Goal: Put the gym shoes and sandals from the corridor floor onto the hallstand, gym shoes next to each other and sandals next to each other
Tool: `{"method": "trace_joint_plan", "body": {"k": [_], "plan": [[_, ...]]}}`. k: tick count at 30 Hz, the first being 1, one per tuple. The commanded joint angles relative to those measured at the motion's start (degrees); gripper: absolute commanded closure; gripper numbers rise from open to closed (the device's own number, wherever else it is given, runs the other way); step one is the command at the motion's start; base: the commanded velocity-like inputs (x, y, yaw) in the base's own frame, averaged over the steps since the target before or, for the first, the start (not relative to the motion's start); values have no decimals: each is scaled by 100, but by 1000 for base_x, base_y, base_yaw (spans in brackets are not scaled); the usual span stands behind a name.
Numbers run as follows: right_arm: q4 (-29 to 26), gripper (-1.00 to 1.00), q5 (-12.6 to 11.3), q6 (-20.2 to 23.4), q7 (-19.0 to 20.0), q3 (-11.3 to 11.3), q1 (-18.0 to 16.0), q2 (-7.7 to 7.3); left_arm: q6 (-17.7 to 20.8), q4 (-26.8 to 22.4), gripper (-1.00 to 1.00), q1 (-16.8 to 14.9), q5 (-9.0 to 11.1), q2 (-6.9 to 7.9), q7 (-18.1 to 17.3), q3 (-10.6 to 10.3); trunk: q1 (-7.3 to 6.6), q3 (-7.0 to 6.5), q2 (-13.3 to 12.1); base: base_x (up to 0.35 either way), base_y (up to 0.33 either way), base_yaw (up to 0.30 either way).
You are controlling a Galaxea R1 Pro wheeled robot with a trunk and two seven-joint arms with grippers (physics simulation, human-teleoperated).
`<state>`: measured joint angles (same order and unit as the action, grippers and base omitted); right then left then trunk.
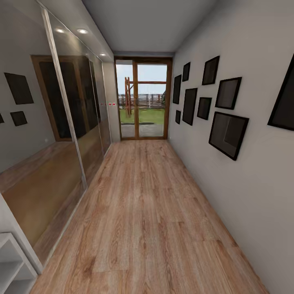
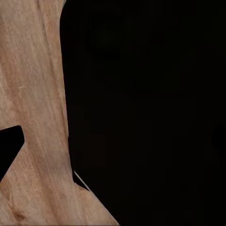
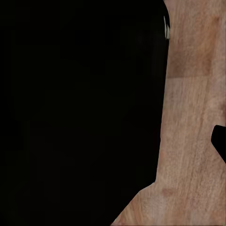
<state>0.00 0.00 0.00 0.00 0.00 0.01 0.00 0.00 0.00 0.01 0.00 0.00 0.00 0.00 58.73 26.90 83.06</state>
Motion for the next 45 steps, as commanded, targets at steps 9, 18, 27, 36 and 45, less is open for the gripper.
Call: {"method": "trace_joint_plan", "body": {"k": [9,18,27,36,45], "plan": [[-163,-100,7,-10,-14,1,-15,165,-9,-63,-100,-1,-7,1,9,2,0,3,2,0,0,0],[-196,-100,16,-83,-17,15,-18,189,-9,-62,-100,-1,-9,-1,9,8,0,3,2,0,0,0],[-201,-100,23,-277,-18,16,-18,189,-9,-62,-100,-1,-9,0,9,9,0,3,2,0,0,0],[-314,-100,26,-558,-25,9,-18,112,-11,-62,-100,-1,3,-6,9,9,0,3,2,0,0,0],[-399,-100,26,-601,-31,9,-18,-76,-248,-76,-100,-5,-12,-5,9,3,0,3,2,0,0,0]]}}
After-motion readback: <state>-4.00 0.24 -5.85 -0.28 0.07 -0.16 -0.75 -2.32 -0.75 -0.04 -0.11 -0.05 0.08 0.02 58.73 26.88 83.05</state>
